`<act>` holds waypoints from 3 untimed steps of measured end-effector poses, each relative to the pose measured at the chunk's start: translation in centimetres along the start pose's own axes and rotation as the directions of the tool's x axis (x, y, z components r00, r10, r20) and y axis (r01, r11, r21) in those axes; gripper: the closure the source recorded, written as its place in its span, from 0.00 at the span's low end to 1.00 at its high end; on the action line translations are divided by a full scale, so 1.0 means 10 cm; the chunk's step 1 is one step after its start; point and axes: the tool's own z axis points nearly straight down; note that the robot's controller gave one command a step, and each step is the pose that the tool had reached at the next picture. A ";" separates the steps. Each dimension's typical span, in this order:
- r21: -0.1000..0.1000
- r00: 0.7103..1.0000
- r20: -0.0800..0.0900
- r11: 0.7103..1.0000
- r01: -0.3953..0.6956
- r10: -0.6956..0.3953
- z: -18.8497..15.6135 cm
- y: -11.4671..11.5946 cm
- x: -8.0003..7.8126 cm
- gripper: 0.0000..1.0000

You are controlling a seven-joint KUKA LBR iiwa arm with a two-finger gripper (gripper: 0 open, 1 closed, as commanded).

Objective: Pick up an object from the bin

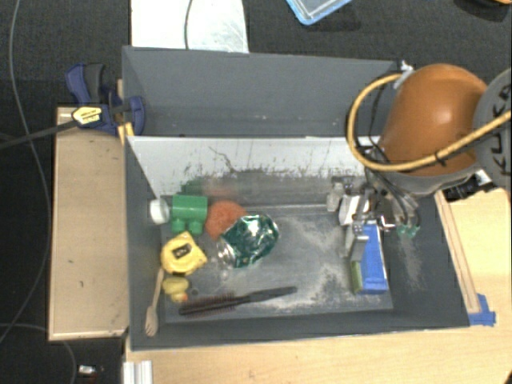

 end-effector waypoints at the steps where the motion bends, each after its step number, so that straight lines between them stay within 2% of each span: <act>1: 0.000 1.000 0.007 1.000 0.000 0.000 -0.03 0.00 -0.01 0.00; 2: -0.002 0.994 0.013 0.995 -0.104 0.104 0.13 0.28 -0.31 0.00; 3: -0.003 0.989 0.011 0.989 -0.149 0.149 0.40 0.30 -0.31 0.00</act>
Offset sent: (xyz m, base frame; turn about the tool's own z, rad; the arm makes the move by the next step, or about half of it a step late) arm 0.0482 0.0494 -0.0266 0.1651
